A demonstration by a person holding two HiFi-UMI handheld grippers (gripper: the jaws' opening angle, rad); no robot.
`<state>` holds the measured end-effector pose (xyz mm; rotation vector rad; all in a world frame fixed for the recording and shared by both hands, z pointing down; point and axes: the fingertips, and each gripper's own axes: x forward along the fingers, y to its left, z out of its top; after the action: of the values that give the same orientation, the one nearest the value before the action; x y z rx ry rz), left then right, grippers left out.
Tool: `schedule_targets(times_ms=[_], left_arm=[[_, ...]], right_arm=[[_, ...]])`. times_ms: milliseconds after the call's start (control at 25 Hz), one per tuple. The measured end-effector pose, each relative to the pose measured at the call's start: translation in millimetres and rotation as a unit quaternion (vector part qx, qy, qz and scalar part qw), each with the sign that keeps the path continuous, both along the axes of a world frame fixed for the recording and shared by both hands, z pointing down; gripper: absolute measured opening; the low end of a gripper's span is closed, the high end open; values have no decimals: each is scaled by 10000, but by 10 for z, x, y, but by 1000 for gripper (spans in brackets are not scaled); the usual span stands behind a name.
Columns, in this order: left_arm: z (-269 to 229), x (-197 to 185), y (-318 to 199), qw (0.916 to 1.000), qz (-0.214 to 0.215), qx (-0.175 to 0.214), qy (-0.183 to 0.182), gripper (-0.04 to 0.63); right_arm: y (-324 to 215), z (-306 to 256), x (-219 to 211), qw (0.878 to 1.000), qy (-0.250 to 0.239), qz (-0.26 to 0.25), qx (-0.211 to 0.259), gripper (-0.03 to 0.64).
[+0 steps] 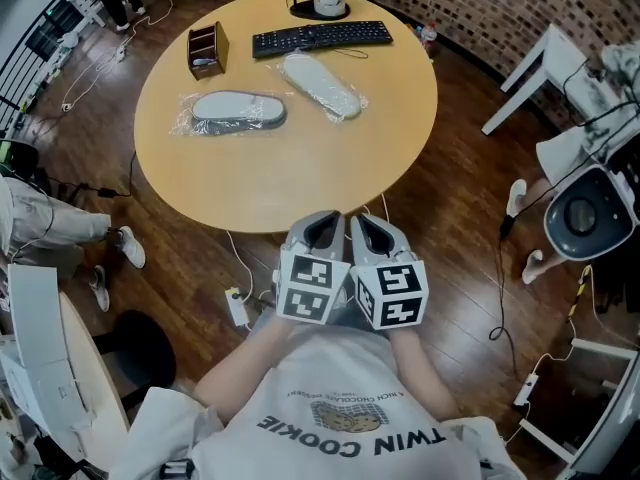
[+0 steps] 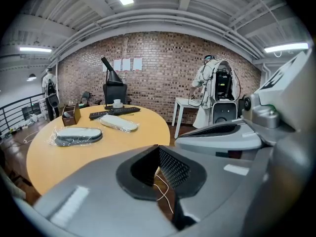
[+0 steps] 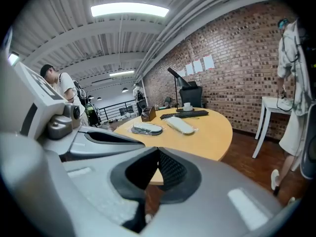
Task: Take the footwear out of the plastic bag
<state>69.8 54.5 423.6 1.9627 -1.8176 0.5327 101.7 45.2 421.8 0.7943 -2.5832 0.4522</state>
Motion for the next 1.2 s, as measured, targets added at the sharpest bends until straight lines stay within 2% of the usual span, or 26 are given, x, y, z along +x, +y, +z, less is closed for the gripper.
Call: schedule_targets(times_ms=[200,520,1200], left_arm=[[-10,-289,-242,9999,-102,18,-63,6],[-1,-861,-729,10000,17,-28,-84,6],[-151,-2136,-1755,9960,816,144,-320,6]], right_arm=[[-250,-41,-245,10000,-24,-23,56,2],[-712,-73,-784,9999,50,66,130,2],[-1617,-166,-1848,9954,308,805,411,2]])
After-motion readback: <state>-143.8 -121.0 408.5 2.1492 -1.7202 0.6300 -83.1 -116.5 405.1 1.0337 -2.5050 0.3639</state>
